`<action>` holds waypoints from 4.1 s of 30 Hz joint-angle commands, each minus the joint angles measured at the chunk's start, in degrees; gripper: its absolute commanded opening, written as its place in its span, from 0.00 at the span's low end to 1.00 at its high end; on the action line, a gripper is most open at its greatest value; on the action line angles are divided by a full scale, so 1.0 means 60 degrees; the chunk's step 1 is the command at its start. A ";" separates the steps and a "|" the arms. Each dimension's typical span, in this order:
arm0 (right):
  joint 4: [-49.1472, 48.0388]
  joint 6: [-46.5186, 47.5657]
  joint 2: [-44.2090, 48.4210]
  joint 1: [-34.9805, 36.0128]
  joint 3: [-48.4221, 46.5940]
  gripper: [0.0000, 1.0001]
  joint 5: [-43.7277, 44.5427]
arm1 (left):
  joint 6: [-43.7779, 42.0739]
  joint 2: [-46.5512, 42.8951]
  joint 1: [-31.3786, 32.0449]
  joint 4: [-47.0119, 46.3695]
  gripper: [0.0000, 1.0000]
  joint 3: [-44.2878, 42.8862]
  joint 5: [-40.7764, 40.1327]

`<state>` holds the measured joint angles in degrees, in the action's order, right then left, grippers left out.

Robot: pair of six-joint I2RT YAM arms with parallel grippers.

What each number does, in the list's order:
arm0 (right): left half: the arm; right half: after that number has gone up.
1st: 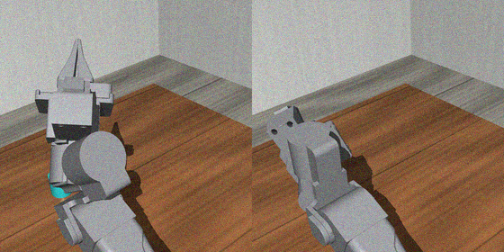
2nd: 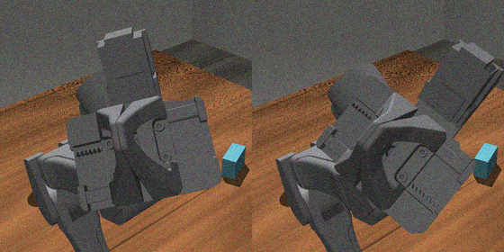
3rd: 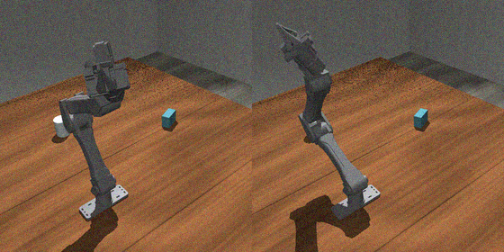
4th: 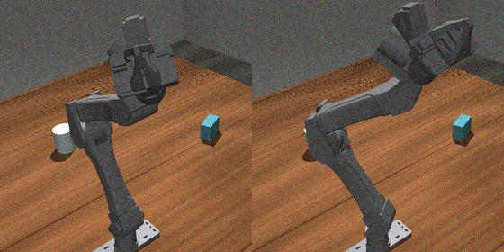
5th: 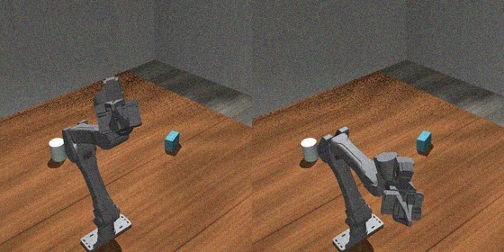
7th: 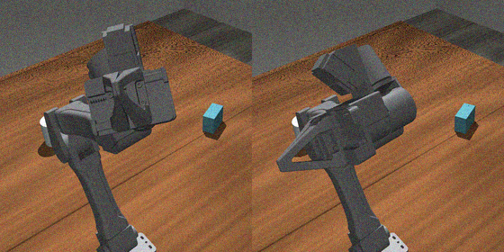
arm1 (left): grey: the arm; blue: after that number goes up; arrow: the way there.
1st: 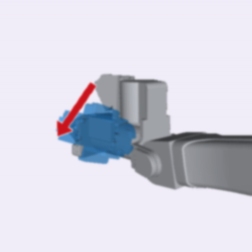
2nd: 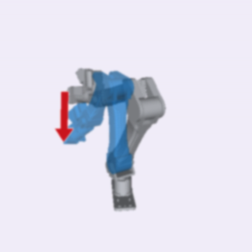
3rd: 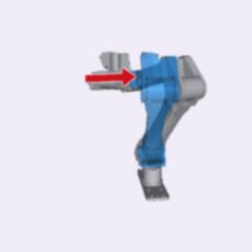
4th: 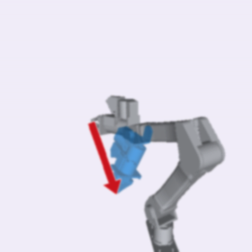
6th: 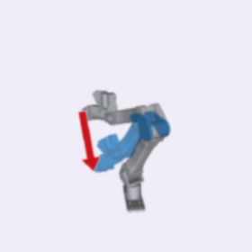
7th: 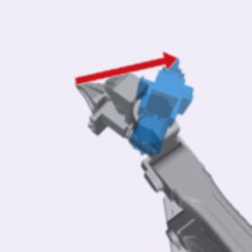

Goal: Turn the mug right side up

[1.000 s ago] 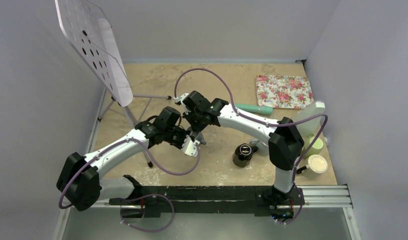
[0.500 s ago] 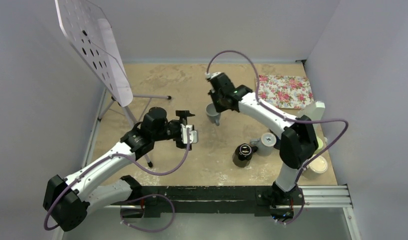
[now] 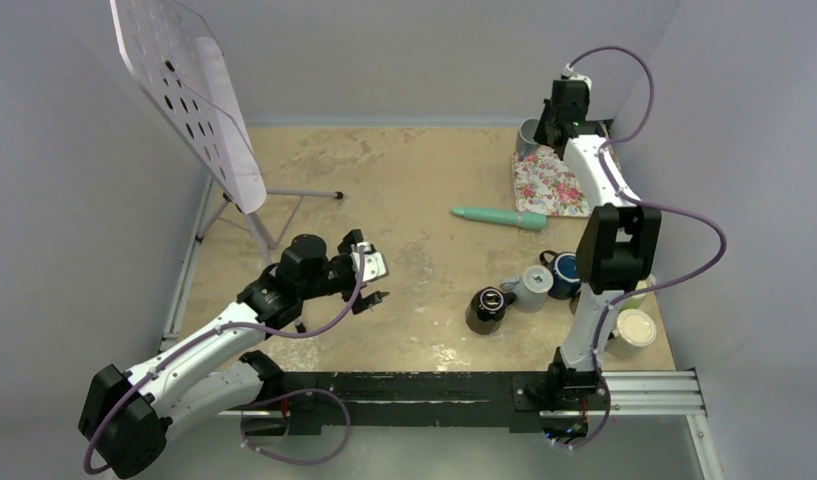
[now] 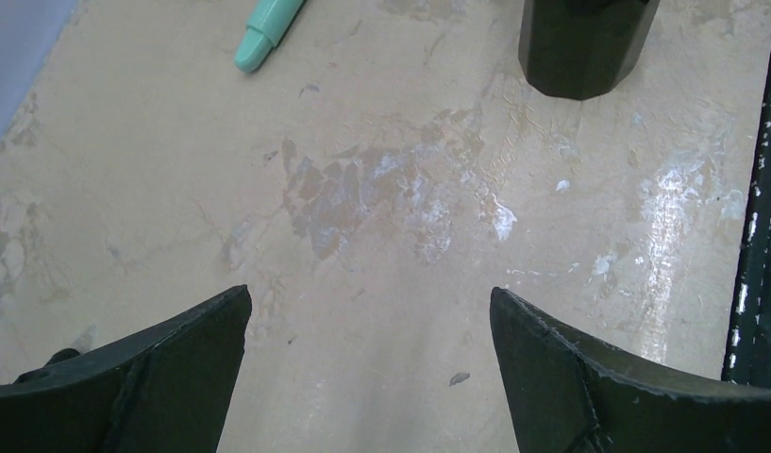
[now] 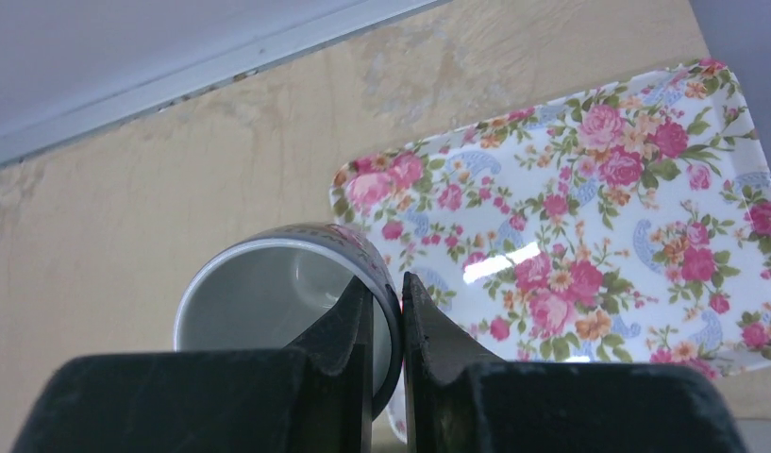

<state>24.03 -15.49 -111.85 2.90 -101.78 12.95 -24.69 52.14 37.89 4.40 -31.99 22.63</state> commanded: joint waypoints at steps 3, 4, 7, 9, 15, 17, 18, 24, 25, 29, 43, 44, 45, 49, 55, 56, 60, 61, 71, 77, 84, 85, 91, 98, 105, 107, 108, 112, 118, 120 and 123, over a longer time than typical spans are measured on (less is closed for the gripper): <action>-0.0275 -0.0898 -0.1687 -0.0280 -0.2094 0.00 0.0103 | 0.0198 -0.0293 -0.0053 -0.0353 1.00 0.0342 -0.0046; -0.0075 -0.0947 -0.2104 -0.0298 -0.2501 0.00 0.0151 | 0.0129 -0.0303 -0.0048 -0.0353 1.00 0.0381 -0.0062; -0.0032 -0.1178 -0.2439 -0.0372 -0.2690 0.00 0.0427 | -0.0008 -0.0319 -0.0064 -0.0380 1.00 0.0434 -0.0148; -0.0200 -0.1272 -0.2437 -0.0408 -0.2522 0.00 0.0538 | -0.0009 -0.0305 -0.0073 -0.0370 1.00 0.0438 -0.0166; -0.0292 -0.1404 -0.2382 -0.0711 -0.2028 0.00 0.0693 | 0.0057 -0.0176 -0.0117 -0.0506 1.00 0.0453 0.0005; -0.0112 -0.1360 -0.2494 -0.0718 -0.2059 0.00 0.0724 | 0.0048 -0.0116 -0.0141 -0.0578 1.00 0.0479 0.0043; -0.0038 -0.1347 -0.2519 -0.0717 -0.2067 0.00 0.0822 | 0.0041 -0.0074 -0.0165 -0.0581 1.00 0.0475 0.0050; -0.0158 -0.1316 -0.2738 -0.0746 -0.1992 0.00 0.0934 | -0.0044 -0.0004 -0.0211 -0.0917 1.00 0.0448 0.0064; -0.0177 -0.1262 -0.2819 -0.0746 -0.2087 0.00 0.0814 | -0.0049 0.0004 -0.0213 -0.0899 1.00 0.0440 0.0077; 0.0180 -0.1222 -0.3346 -0.0746 -0.2822 0.00 0.0432 | -0.0046 0.0040 -0.0241 -0.0824 1.00 0.0375 0.0212; 0.0770 -0.0941 -0.3782 -0.0732 -0.3400 0.04 0.0171 | -0.0205 0.0209 -0.0272 -0.0812 0.99 0.0148 0.0572; 0.0794 -0.0926 -0.3711 -0.0739 -0.3384 0.03 0.0207 | -0.0230 0.0210 -0.0277 -0.0784 0.99 0.0133 0.0585; 0.0764 -0.0908 -0.3616 -0.0722 -0.3322 0.03 0.0272 | -0.0255 0.0195 -0.0268 -0.0759 0.99 0.0117 0.0592; 0.0397 -0.0905 -0.3303 -0.0622 -0.2882 0.02 0.0406 | -0.0342 0.0204 -0.0279 -0.0795 0.99 0.0144 0.0635; 0.0658 -0.0789 -0.3808 -0.0199 -0.3368 0.23 0.0416 | -0.0427 0.0178 -0.0278 -0.0968 0.99 0.0189 0.0769; 0.0774 -0.0807 -0.3821 -0.0171 -0.3451 0.33 0.0476 | -0.0428 0.0146 -0.0280 -0.0968 0.99 0.0182 0.0769; 0.0739 -0.0669 -0.3179 -0.0153 -0.3178 0.57 0.0777 | -0.0246 0.0017 -0.0270 -0.0939 1.00 0.0146 0.0781; 0.0708 -0.0592 -0.2922 -0.0147 -0.3109 0.62 0.0884 | -0.0245 -0.0001 -0.0277 -0.0939 0.99 0.0157 0.0838; 0.1420 0.1433 0.1373 0.0824 -0.0553 0.72 0.0571 | -0.0193 -0.0217 -0.0280 -0.0833 1.00 0.0280 0.1242; 0.1915 -0.0226 0.4369 0.1863 0.3653 0.68 0.0057 | -0.0010 -0.0272 -0.0276 -0.0502 0.99 0.0181 0.1470; 0.1967 -0.2285 0.6092 0.2952 0.5934 0.64 -0.0367 | 0.0456 -0.0293 -0.0262 -0.0251 1.00 0.0020 0.1671; 0.1879 -0.2576 0.6353 0.3118 0.6334 0.64 -0.0541 | 0.0521 -0.0358 -0.0252 -0.0251 0.99 0.0064 0.1695; 0.1548 -0.3515 0.6792 0.3551 0.7947 0.62 -0.0889 | 0.0360 -0.0842 -0.0237 -0.0048 1.00 0.0503 0.2049; 0.2481 -0.4300 0.7223 0.4373 0.8121 0.61 -0.0808 | 0.0088 -0.1408 -0.0163 0.0280 1.00 0.0903 0.2029; 0.2512 -0.5958 0.8332 0.4355 0.9383 0.64 -0.1394 | 0.0209 -0.1679 -0.0108 -0.0041 1.00 0.1252 0.2154; 0.2013 -0.6285 0.8475 0.4347 0.9749 0.70 -0.1691 | 0.0251 -0.1709 -0.0091 -0.0056 0.99 0.1325 0.2216; 0.1868 -0.6364 0.8469 0.4206 0.9914 0.71 -0.1712 | 0.0268 -0.1736 -0.0077 -0.0073 0.99 0.1357 0.2252; 0.1520 -0.5999 0.8177 0.3282 1.0274 0.70 -0.2117 | 0.0315 -0.1829 -0.0053 -0.0107 0.99 0.1419 0.2373; 0.2591 -0.5915 0.8408 0.3158 0.9873 0.70 -0.1342 | 0.0224 -0.1907 -0.0045 -0.0148 0.99 0.1469 0.2350; 0.3215 -0.5962 0.8520 0.3153 0.9580 0.70 -0.1039 | 0.0225 -0.1897 -0.0042 -0.0148 0.99 0.1488 0.2372; 0.3871 -0.6049 0.8733 0.3156 0.9532 0.70 -0.0946 | 0.0225 -0.1907 -0.0036 -0.0141 0.99 0.1479 0.2373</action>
<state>40.56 -50.37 -62.15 22.06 -41.58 3.92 -23.31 41.28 37.32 5.39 -23.53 35.00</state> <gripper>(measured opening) 0.698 0.994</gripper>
